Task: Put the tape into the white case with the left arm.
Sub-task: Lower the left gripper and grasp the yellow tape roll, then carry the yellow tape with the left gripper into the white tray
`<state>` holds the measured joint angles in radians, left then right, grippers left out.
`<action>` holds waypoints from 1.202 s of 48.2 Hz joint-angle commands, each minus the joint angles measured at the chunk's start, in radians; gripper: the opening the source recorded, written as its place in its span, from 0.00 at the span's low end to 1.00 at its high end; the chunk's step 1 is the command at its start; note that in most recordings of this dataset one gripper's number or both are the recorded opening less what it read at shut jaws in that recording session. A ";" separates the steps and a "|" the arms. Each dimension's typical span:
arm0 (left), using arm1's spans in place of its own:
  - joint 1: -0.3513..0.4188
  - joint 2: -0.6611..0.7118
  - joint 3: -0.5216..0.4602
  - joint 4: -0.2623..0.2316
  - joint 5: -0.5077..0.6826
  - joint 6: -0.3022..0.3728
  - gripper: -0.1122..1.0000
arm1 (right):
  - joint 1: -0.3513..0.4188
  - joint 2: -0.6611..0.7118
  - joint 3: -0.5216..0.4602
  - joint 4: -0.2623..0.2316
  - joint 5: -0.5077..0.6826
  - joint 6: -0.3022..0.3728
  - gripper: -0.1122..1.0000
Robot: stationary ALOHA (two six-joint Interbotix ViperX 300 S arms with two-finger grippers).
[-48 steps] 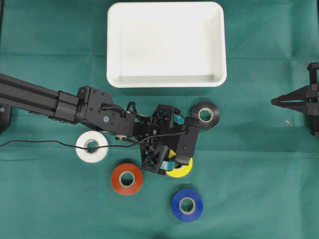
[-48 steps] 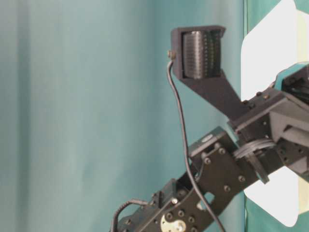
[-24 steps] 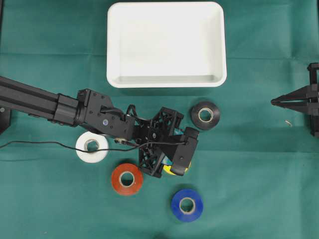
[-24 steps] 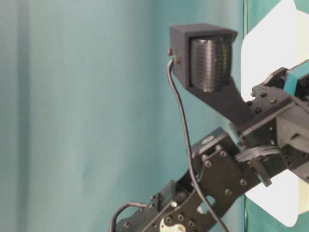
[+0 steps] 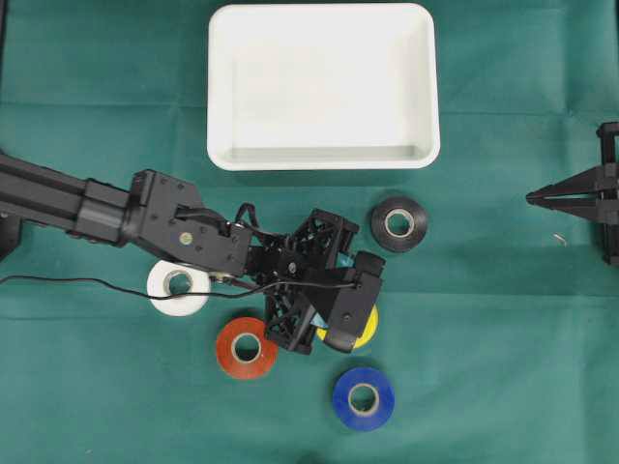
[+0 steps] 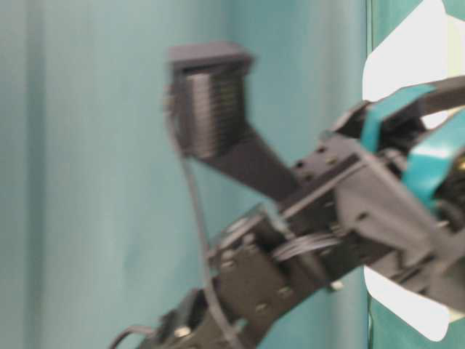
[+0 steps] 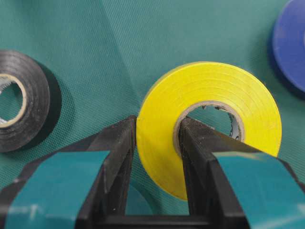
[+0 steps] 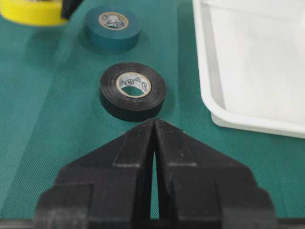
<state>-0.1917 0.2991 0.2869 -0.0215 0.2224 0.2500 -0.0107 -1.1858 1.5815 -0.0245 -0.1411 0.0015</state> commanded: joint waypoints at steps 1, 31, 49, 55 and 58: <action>-0.008 -0.072 -0.009 -0.002 0.023 -0.002 0.34 | -0.002 0.005 -0.011 -0.002 -0.009 0.003 0.02; 0.067 -0.183 0.054 0.000 0.155 0.005 0.34 | 0.000 0.006 -0.011 -0.002 -0.009 0.003 0.02; 0.212 -0.293 0.207 -0.002 0.146 0.005 0.34 | 0.000 0.005 -0.011 -0.002 -0.008 0.003 0.02; 0.268 -0.310 0.235 0.000 0.137 0.008 0.34 | -0.002 0.005 -0.011 -0.002 -0.009 0.003 0.02; 0.296 -0.314 0.247 0.000 0.130 0.011 0.34 | 0.000 0.005 -0.011 -0.002 -0.009 0.003 0.02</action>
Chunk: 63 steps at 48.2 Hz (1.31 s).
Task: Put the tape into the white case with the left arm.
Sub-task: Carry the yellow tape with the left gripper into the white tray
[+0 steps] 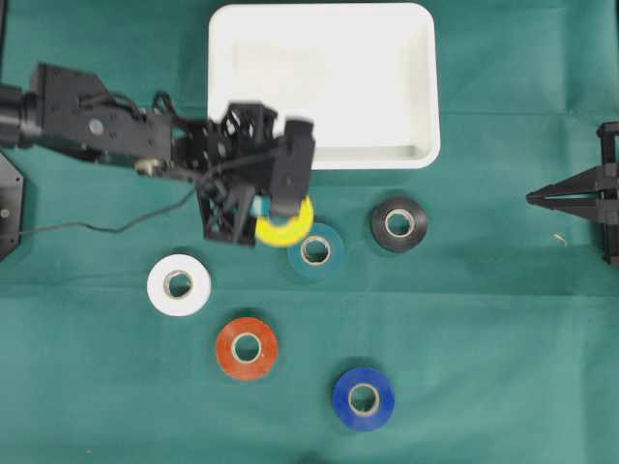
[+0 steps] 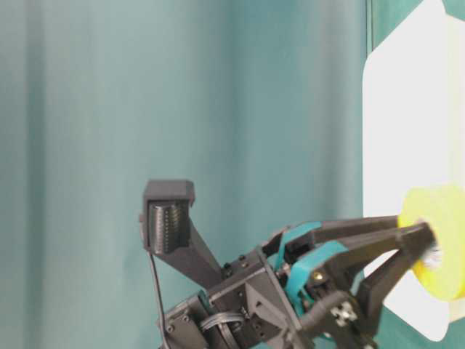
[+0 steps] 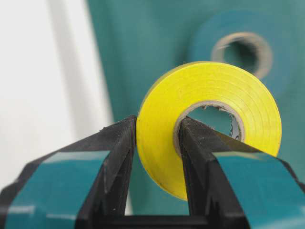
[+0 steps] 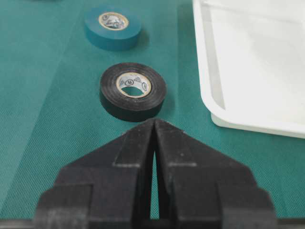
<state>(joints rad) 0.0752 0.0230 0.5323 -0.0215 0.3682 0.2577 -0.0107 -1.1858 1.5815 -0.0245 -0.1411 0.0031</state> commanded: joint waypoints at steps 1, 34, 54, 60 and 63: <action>0.040 -0.040 0.005 0.000 -0.018 0.005 0.34 | -0.002 0.005 -0.011 -0.002 -0.009 0.002 0.02; 0.403 -0.011 0.041 0.002 -0.150 0.005 0.34 | 0.000 0.006 -0.011 -0.002 -0.009 0.002 0.02; 0.456 0.029 0.041 0.000 -0.170 0.006 0.34 | -0.002 0.006 -0.011 -0.002 -0.008 0.002 0.02; 0.460 0.037 0.040 0.000 -0.170 0.006 0.34 | 0.000 0.005 -0.011 -0.002 -0.008 0.002 0.02; 0.460 0.040 0.041 0.000 -0.170 0.006 0.34 | 0.000 0.005 -0.011 -0.002 -0.008 0.002 0.02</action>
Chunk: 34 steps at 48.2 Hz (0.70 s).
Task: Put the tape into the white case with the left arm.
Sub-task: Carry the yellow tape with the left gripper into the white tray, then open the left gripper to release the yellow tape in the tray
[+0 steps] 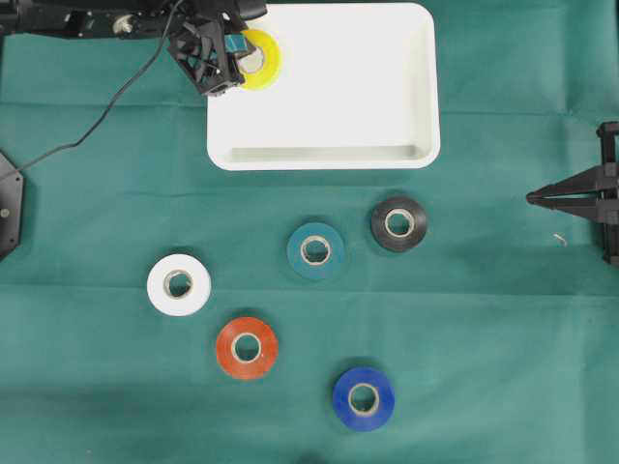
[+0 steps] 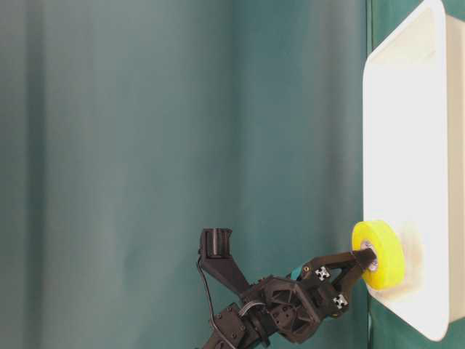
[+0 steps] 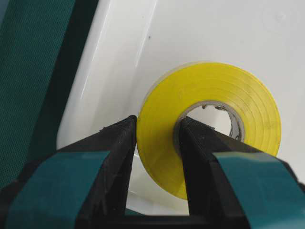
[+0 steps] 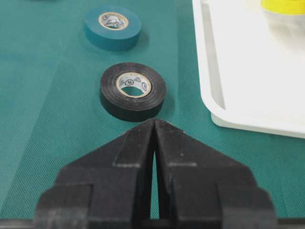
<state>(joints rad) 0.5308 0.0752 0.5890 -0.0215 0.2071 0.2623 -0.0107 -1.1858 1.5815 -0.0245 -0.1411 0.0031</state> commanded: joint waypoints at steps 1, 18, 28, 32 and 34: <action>0.005 -0.011 -0.015 0.000 -0.009 0.002 0.34 | 0.000 0.005 -0.011 -0.002 -0.008 0.002 0.02; 0.005 -0.012 -0.012 0.000 -0.012 -0.002 0.39 | 0.000 0.005 -0.011 -0.002 -0.009 0.002 0.02; 0.005 -0.012 -0.011 0.000 -0.018 0.002 0.88 | -0.002 0.005 -0.011 -0.002 -0.008 0.002 0.02; 0.005 -0.012 -0.011 0.000 -0.020 0.002 0.86 | 0.000 0.005 -0.011 -0.002 -0.009 0.002 0.02; 0.005 -0.012 -0.011 0.000 -0.018 0.002 0.86 | -0.002 0.005 -0.011 -0.002 -0.009 0.002 0.02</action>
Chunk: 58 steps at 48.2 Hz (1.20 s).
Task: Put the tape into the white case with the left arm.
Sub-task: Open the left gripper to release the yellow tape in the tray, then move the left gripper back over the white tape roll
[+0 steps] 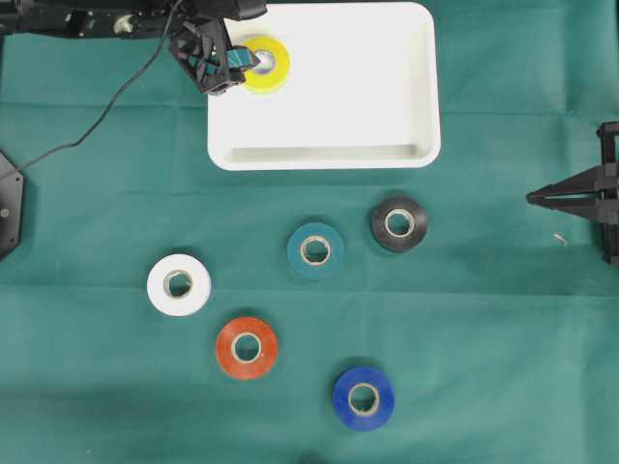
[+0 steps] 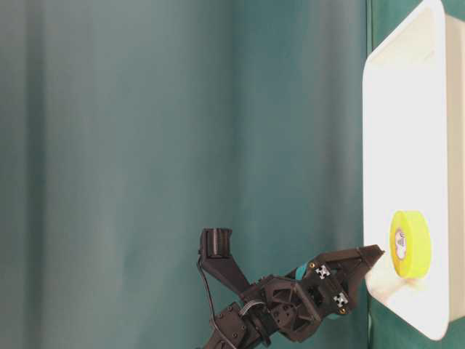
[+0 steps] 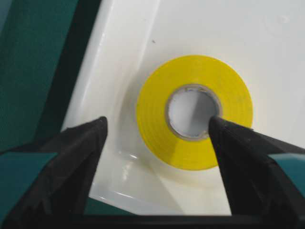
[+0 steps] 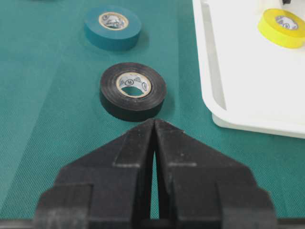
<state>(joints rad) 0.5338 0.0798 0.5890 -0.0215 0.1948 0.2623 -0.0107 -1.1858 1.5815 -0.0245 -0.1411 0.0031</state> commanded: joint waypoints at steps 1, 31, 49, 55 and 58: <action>0.002 -0.017 -0.011 0.000 -0.006 0.000 0.86 | 0.000 0.005 -0.011 -0.002 -0.008 0.002 0.02; -0.179 -0.230 0.094 -0.002 0.005 -0.008 0.85 | 0.000 0.005 -0.011 -0.002 -0.008 0.002 0.02; -0.385 -0.370 0.213 -0.006 -0.044 -0.061 0.85 | 0.000 0.005 -0.009 -0.002 -0.009 0.002 0.02; -0.457 -0.408 0.238 -0.005 -0.057 -0.112 0.85 | -0.002 0.005 -0.009 -0.002 -0.009 0.002 0.02; -0.492 -0.426 0.255 -0.006 -0.066 -0.140 0.85 | 0.000 0.003 -0.009 -0.002 -0.008 0.002 0.02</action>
<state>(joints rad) 0.0782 -0.3083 0.8376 -0.0245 0.1473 0.1473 -0.0107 -1.1873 1.5815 -0.0245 -0.1411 0.0031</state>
